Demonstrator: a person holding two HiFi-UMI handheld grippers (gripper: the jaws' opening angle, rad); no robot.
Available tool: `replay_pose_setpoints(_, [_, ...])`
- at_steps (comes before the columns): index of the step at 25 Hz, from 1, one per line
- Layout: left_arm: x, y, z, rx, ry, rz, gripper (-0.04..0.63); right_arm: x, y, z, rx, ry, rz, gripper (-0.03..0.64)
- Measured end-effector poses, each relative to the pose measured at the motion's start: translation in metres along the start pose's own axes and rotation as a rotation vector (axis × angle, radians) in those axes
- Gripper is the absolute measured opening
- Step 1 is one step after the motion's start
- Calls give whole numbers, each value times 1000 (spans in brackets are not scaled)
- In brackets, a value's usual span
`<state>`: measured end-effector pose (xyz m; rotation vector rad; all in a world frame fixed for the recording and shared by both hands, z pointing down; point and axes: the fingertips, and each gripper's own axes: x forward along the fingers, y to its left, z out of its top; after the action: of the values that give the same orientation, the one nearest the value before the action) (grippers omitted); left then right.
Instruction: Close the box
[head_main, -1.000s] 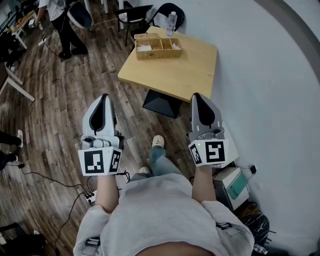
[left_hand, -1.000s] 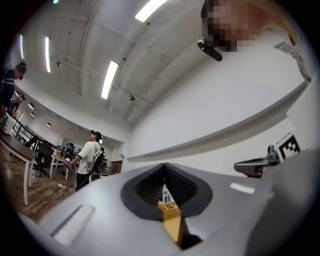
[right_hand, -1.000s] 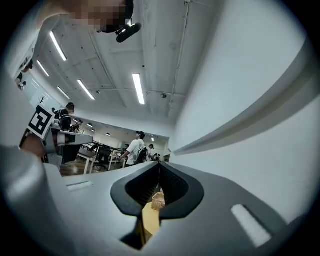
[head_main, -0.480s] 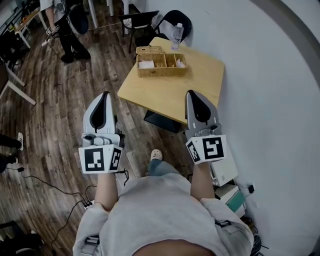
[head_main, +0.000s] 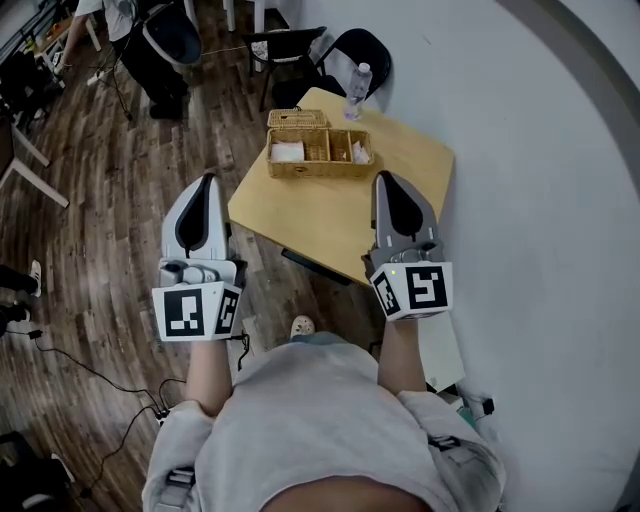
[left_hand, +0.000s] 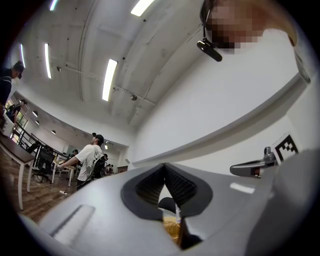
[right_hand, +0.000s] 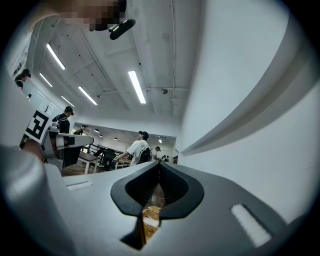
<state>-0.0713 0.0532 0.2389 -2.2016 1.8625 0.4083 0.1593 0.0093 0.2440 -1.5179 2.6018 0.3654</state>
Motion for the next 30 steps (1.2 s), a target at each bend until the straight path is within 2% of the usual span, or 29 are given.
replay_pose_setpoints(5, [29, -2, -5, 7, -20, 26, 58, 24, -18, -9, 4, -11, 31, 5])
replay_pose_setpoints(16, [76, -1, -34, 19, 8, 35, 58, 64, -45, -37, 42, 9, 47, 5])
replay_pose_setpoints(22, [115, 17, -56, 9, 4, 16, 58, 104, -58, -52, 52, 9, 24, 5])
replay_pose_setpoints(30, [180, 64, -81, -8, 17, -13, 58, 179, -66, -69, 51, 27, -16, 5])
